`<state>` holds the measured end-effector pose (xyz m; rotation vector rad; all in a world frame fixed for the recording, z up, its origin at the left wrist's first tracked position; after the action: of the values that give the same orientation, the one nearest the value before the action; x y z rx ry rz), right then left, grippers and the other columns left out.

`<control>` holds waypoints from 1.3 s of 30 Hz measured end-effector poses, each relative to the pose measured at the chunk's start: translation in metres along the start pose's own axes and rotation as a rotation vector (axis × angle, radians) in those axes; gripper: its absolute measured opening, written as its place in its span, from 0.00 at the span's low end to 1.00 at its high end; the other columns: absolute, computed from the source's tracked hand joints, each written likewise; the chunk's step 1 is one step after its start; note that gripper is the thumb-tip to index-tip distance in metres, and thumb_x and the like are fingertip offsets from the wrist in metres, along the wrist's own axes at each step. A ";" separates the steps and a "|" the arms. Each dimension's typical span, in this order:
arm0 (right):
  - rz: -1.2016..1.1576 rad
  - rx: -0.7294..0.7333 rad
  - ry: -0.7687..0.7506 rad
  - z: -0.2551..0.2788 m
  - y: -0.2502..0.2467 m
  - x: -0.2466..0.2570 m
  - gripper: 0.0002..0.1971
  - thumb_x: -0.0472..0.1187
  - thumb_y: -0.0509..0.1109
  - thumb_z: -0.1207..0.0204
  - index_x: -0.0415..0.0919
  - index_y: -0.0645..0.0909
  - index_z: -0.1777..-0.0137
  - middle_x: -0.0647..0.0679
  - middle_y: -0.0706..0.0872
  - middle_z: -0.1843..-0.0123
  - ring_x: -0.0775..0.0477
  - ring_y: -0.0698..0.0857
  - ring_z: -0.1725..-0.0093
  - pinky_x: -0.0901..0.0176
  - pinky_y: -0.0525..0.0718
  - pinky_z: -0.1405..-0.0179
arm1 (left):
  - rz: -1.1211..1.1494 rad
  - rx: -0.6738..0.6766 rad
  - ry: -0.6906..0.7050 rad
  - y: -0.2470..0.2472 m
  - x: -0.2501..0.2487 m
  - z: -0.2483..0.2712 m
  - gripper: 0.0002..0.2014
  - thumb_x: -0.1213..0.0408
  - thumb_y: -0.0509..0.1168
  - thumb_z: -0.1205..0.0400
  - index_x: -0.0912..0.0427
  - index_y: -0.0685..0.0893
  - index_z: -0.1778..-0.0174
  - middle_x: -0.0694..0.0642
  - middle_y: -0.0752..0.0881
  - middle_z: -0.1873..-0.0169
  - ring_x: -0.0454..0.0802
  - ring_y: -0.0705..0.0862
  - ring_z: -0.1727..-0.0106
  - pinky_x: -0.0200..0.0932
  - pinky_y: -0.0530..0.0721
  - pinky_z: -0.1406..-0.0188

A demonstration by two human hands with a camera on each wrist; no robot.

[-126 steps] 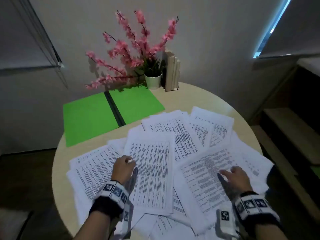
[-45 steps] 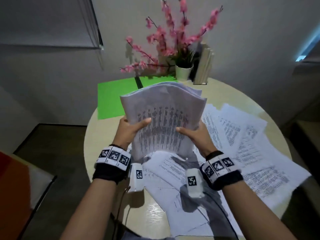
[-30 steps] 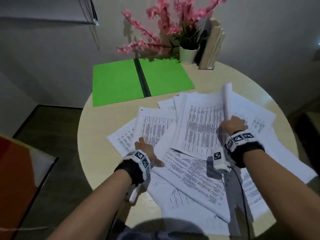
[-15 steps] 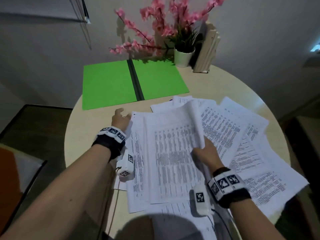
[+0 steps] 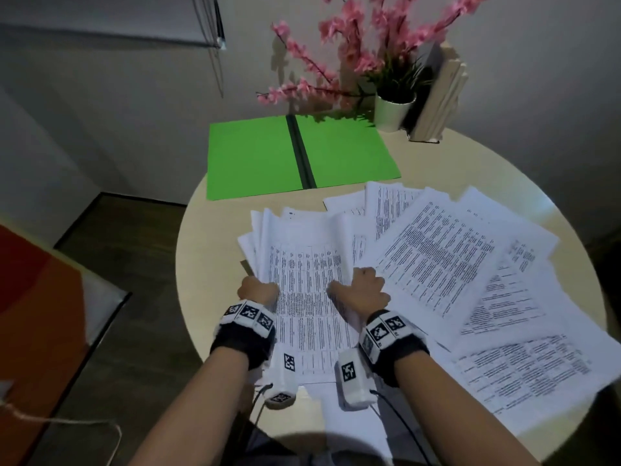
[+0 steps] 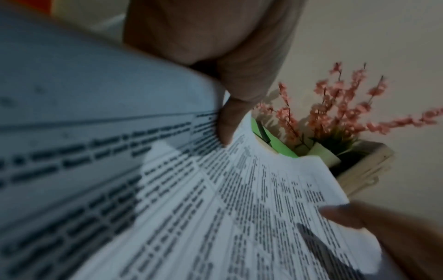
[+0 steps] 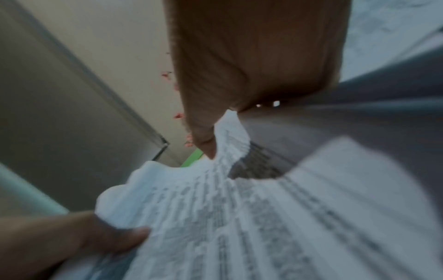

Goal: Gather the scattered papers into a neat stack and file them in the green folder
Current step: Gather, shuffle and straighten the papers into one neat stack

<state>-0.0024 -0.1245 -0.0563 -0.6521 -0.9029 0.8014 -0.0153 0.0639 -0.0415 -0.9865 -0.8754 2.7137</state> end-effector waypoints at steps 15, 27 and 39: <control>-0.658 0.116 -0.370 0.036 -0.096 0.028 0.48 0.54 0.75 0.34 0.45 0.51 0.20 0.42 0.59 0.17 0.41 0.66 0.22 0.41 0.67 0.23 | 0.139 -0.226 0.853 -0.141 -0.124 0.088 0.16 0.61 0.73 0.27 0.67 0.79 0.51 0.58 0.81 0.67 0.54 0.81 0.67 0.34 0.83 0.71; -1.029 -0.169 -0.648 0.074 -0.135 0.053 0.50 0.46 0.83 0.53 0.59 0.60 0.30 0.46 0.70 0.26 0.42 0.70 0.24 0.37 0.74 0.26 | 0.453 0.249 0.852 -0.123 -0.087 0.070 0.37 0.44 0.82 0.57 0.53 0.85 0.52 0.40 0.93 0.62 0.34 0.90 0.57 0.34 0.88 0.52; -0.866 -0.179 -0.454 0.023 -0.108 0.057 0.64 0.59 0.86 0.58 0.58 0.52 0.22 0.47 0.64 0.19 0.42 0.66 0.21 0.34 0.67 0.23 | 0.636 0.269 0.764 -0.107 -0.067 0.039 0.23 0.62 0.82 0.50 0.54 0.85 0.59 0.43 0.93 0.68 0.41 0.90 0.61 0.46 0.87 0.48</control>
<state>0.0337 -0.1323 0.0624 -0.1715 -1.5303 0.0747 0.0044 0.1132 0.0793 -2.2787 -0.0482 2.3639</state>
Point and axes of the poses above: each hand's wrist, its own z-axis away from the middle knuckle, its own y-axis out of the palm, x = y × z, the point moved 3 cm from there along -z, towards the middle knuckle
